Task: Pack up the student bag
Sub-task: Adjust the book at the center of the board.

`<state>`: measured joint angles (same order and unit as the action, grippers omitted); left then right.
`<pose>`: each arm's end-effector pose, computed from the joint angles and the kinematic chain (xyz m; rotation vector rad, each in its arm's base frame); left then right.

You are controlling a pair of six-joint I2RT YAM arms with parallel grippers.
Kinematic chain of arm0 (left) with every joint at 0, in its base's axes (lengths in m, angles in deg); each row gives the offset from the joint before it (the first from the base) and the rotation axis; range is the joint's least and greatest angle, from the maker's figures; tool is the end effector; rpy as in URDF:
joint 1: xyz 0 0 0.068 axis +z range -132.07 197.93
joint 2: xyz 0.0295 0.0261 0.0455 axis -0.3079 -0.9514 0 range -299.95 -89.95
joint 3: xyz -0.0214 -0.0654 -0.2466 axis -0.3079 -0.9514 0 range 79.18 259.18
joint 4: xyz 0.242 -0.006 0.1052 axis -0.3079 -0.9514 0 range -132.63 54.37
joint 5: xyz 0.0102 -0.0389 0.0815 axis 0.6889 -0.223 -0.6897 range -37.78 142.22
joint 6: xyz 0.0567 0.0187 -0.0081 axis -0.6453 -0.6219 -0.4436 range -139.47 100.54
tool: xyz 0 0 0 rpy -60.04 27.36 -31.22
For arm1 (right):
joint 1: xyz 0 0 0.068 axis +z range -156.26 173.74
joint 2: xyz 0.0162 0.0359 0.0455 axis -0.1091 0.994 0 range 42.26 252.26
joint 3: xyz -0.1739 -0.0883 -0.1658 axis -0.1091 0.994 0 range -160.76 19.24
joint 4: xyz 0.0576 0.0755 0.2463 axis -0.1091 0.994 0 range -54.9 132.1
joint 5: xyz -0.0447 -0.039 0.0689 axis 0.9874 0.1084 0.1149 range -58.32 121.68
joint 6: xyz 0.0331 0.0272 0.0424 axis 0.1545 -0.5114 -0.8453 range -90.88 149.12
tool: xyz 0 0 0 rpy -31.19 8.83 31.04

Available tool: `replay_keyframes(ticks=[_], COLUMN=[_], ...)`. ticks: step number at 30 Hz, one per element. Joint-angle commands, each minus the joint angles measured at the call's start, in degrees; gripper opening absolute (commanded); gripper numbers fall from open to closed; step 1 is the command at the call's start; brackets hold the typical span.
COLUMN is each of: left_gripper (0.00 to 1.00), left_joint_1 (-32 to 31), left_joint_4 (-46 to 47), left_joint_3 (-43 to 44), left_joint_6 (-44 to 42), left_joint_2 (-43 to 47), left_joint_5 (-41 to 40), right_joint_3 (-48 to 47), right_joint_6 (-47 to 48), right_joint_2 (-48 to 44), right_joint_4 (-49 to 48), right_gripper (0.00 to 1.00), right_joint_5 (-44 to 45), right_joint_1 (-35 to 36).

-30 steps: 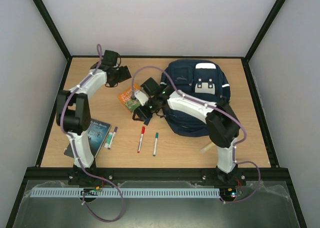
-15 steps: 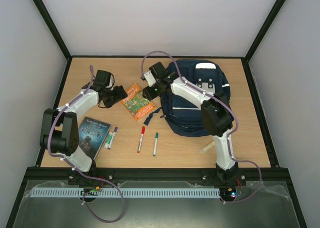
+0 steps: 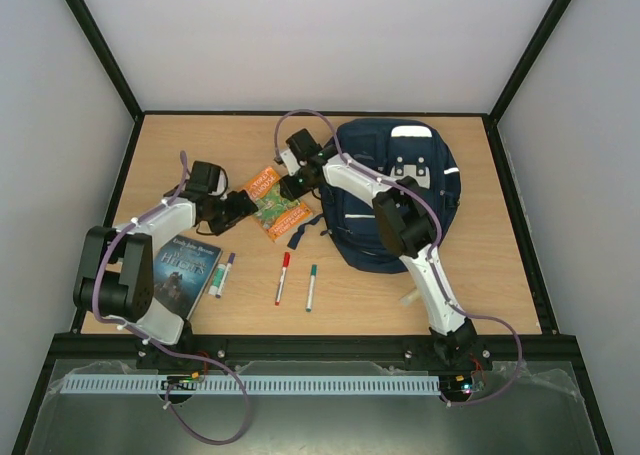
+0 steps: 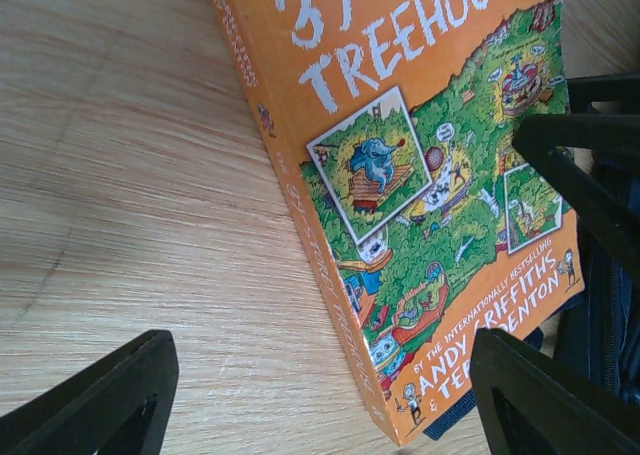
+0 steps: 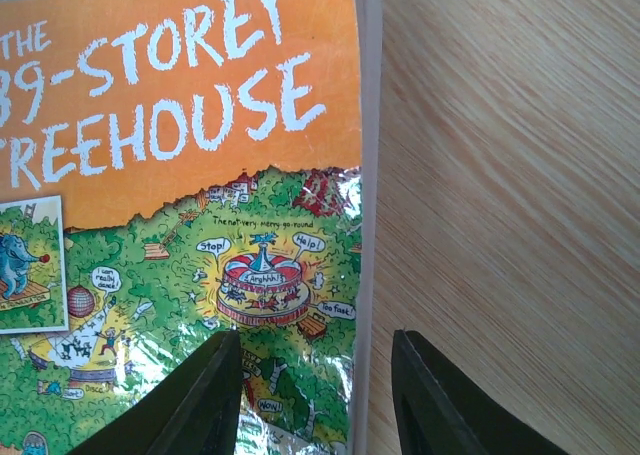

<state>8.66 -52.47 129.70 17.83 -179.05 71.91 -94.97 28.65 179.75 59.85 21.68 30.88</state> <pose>0.3065 -0.0653 0.1570 -0.4977 2.5798 -0.7409 0.4193 0.3273 0.1495 -0.8506 2.3044 0.5070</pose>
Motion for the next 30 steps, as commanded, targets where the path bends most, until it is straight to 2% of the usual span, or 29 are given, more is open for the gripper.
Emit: replay_keyframes(ticks=[1,10,20,24,30], left_gripper=[0.83,0.82,0.82,0.82,0.82], left_joint_1=[0.3,-0.3,-1.6,-2.2,-2.9], left_joint_4=[2.3,4.0,6.0,6.7,7.7], left_joint_3=[-1.3,-2.1,-2.1,-1.7,-1.2], left_joint_6=[0.2,1.2,2.9,3.2,3.7], left_joint_2=[0.8,-0.9,-3.1,-4.2,-6.3], left_joint_5=[2.2,1.6,1.3,1.4,1.4], right_joint_3=[-1.3,6.0,15.7,18.7,22.6], right_joint_6=[-1.6,-6.8,-14.0,-17.1,-20.5], right_joint_2=[1.6,1.9,0.0,-0.9,-1.1], right_joint_4=[3.8,2.3,-0.7,-1.8,-3.3], right_gripper=[0.4,0.26,0.17,0.15,0.16], right_joint_5=[0.7,-4.8,-11.0,-11.5,-10.9], right_joint_1=[0.1,-2.3,-3.8,-3.8,-3.9])
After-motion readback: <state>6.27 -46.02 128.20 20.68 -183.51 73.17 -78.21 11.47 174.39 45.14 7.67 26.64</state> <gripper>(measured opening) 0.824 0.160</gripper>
